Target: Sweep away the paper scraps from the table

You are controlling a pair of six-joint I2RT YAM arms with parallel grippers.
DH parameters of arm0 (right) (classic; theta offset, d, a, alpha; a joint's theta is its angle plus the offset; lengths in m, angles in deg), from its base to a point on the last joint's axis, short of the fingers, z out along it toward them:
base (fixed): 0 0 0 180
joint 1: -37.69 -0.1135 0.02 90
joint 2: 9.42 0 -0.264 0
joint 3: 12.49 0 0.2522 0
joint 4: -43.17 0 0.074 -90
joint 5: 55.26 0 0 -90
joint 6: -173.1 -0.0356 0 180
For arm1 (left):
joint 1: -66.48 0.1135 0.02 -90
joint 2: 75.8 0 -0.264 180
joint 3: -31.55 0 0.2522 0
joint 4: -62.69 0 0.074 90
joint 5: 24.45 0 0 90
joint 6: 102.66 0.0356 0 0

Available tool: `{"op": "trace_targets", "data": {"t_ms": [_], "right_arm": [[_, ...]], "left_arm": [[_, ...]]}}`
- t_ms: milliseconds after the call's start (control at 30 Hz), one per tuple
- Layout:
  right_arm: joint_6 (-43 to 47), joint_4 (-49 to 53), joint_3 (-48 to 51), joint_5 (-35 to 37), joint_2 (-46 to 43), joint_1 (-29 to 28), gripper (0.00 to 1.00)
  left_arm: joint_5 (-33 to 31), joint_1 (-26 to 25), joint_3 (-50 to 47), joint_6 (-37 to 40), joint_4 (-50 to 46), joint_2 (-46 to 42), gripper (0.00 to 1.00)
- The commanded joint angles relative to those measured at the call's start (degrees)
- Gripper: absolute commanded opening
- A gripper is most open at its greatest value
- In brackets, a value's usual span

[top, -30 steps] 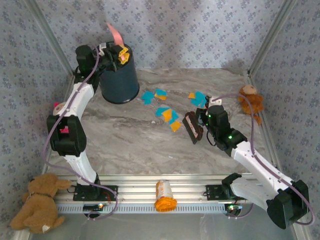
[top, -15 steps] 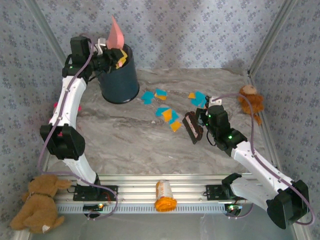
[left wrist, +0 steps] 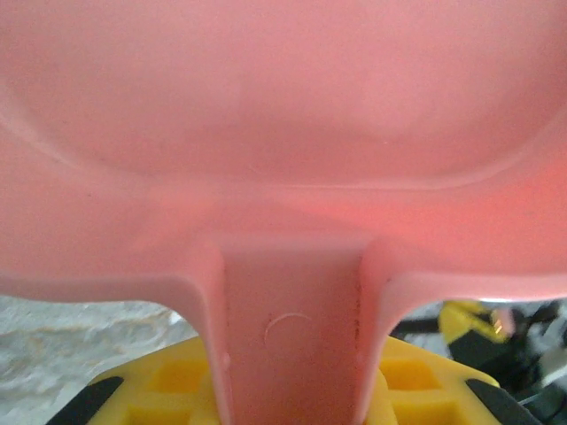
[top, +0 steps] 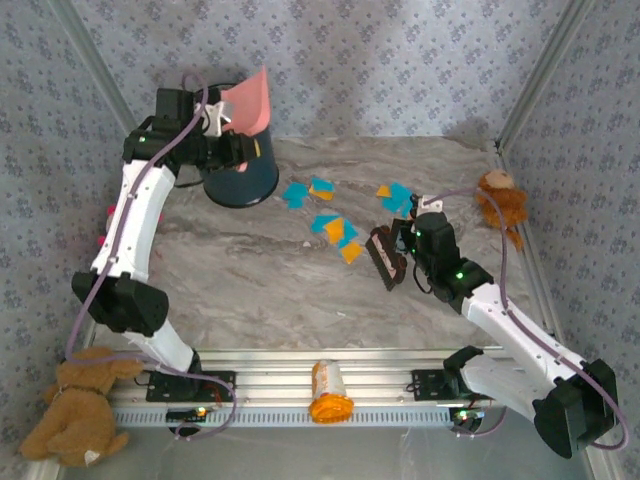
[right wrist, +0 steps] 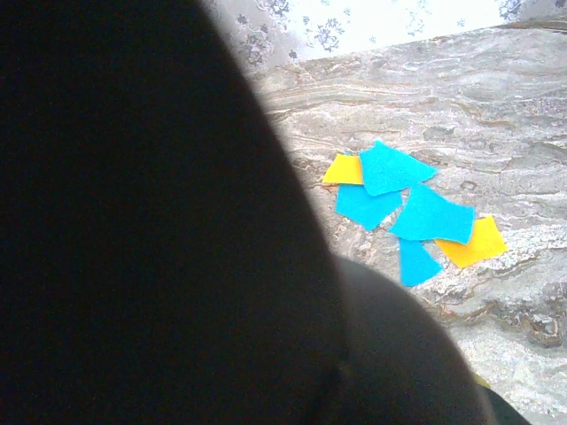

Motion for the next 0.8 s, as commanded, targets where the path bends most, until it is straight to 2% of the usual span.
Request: {"op": "trace_targets", "data": {"t_ms": [0,100,300,533,767], "right_arm": [[1.12,-2.56,0.26,-0.38,-0.89,0.37,0.00],[1.25,-3.06,0.51,-0.59,-0.78,0.43,0.00],[2.54,-4.46,0.04,-0.78,-0.12,0.52,0.00],[1.85,-6.14,-4.24,-4.01,4.10,0.80,0.00],[-2.40,-10.19,-8.59,-9.58,10.19,0.76,0.00]], "left_arm": [[-7.70,-2.73,-2.86,10.61,-4.75,-4.67,0.00],[-11.10,-4.92,-7.17,15.25,-5.85,-7.41,0.00],[-15.26,-7.80,-18.19,19.88,-3.33,-14.13,0.00],[-25.42,-12.33,-28.42,25.38,0.83,-19.71,0.00],[-27.57,-13.25,-35.52,27.67,1.20,-22.22,0.00]]}}
